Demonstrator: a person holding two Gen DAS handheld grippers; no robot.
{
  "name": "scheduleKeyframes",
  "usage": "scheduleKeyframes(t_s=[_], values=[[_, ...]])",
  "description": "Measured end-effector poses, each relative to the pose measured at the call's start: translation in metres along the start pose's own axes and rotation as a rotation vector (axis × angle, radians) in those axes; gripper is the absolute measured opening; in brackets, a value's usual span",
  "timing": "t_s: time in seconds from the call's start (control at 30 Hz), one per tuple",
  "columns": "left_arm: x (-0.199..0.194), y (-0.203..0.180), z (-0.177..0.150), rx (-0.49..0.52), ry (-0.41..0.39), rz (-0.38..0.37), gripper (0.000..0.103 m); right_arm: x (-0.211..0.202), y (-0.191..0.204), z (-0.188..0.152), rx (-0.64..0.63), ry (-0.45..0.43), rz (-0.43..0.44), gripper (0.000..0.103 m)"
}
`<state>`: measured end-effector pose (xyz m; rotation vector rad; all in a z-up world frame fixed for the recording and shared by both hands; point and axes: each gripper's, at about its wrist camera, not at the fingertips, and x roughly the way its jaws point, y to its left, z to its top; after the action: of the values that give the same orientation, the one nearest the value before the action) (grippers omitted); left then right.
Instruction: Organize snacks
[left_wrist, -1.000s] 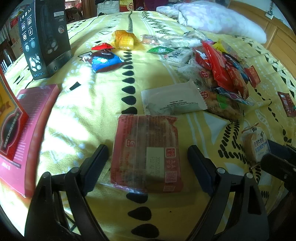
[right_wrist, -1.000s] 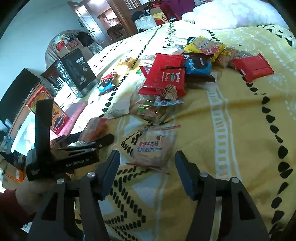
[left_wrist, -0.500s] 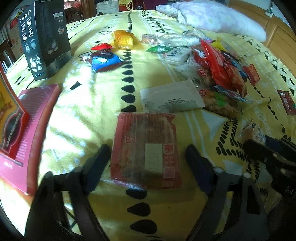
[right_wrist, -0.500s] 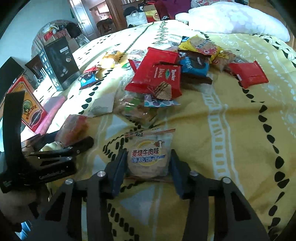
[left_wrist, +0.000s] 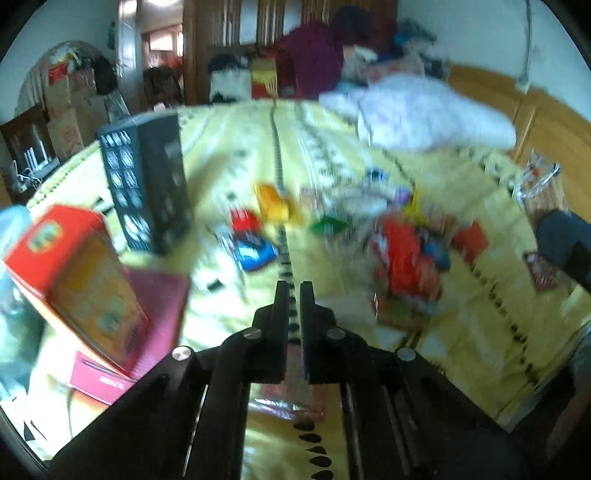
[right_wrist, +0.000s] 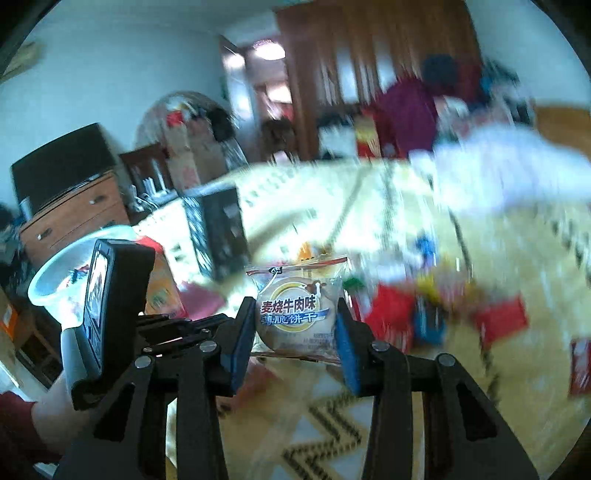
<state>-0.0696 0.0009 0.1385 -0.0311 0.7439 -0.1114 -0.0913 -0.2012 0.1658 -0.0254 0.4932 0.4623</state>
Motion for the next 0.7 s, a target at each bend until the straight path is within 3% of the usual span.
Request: scheduleKeyframes(t_s=[0.3, 0.7], values=[[-0.050, 0.026, 0.012, -0.096, -0.131, -0.041, 0.005, -0.053, 0.048, 0.046, -0.169, -0.250, -0.036, 0.044], [-0.054, 0.031, -0.005, -0.114, -0.094, -0.100, 0.007, -0.106, 0.110, 0.059, -0.388, -0.500, -0.167, 0.044]])
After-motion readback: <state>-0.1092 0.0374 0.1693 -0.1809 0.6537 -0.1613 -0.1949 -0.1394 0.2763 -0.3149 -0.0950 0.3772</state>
